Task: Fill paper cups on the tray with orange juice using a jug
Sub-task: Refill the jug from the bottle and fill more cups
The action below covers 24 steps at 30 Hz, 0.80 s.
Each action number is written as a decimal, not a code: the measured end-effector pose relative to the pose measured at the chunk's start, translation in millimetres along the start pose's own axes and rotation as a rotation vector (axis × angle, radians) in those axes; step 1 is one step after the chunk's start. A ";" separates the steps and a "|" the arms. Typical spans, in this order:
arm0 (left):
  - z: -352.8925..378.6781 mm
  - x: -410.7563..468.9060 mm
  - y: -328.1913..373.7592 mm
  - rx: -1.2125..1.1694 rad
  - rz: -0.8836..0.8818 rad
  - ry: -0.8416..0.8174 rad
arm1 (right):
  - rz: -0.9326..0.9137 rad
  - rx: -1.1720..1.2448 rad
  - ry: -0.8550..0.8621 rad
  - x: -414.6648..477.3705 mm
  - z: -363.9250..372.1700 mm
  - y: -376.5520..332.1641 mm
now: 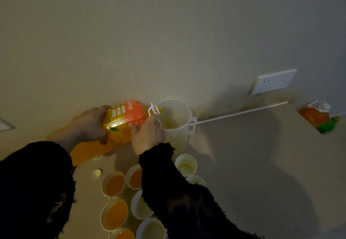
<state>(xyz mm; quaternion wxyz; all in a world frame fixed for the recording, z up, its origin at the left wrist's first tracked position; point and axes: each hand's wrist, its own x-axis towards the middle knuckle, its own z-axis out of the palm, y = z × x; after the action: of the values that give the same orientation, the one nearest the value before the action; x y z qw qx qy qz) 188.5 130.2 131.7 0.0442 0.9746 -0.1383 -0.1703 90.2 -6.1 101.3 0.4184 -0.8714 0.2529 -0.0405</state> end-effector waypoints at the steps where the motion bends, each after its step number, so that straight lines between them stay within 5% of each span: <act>1: 0.2 0.3 -0.3 -0.002 -0.002 -0.002 | -0.001 -0.001 0.000 0.1 0.0 0.1; 24: 1.5 2.8 -2.7 0.016 -0.010 0.006 | -0.012 -0.002 0.005 -1.5 -1.2 0.2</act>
<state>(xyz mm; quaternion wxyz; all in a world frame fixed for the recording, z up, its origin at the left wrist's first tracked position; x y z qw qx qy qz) 191.3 131.9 129.0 0.0363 0.9761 -0.1347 -0.1663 88.5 -6.3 102.2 0.4169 -0.8731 0.2487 -0.0448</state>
